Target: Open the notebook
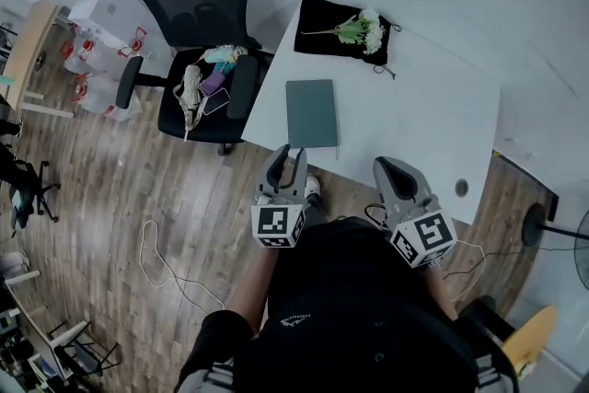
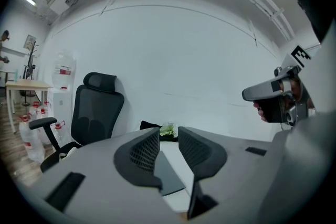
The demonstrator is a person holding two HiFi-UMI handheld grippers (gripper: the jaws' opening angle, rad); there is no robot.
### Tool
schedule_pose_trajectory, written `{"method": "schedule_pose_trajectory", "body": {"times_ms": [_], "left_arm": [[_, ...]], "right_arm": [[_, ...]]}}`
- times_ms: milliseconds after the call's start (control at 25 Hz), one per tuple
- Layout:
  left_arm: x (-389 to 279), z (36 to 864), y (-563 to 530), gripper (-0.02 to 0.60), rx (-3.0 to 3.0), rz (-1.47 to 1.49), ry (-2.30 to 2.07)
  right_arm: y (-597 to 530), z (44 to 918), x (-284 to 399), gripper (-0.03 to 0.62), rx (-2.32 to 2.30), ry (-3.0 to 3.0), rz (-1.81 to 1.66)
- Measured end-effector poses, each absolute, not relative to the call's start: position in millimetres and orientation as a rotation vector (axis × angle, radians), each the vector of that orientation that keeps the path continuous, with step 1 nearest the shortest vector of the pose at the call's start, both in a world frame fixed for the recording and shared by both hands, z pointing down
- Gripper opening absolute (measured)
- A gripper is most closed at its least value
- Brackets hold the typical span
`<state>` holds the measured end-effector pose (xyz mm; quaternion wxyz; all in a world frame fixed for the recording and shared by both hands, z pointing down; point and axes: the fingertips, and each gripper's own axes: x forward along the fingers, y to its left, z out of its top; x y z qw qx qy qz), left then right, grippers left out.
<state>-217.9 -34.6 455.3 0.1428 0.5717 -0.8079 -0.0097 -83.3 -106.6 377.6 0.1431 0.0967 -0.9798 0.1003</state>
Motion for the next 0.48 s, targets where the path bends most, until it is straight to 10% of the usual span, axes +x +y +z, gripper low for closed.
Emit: {"method": "schedule_pose_trajectory", "body": {"times_ms": [480], "left_arm": [[-261.3,541.3,-36.4,0.11,1.602,0.111,-2.197]], "right_arm": [[-102.7,381.8,-131.6,0.005,0.308,-2.788,0.258]]}}
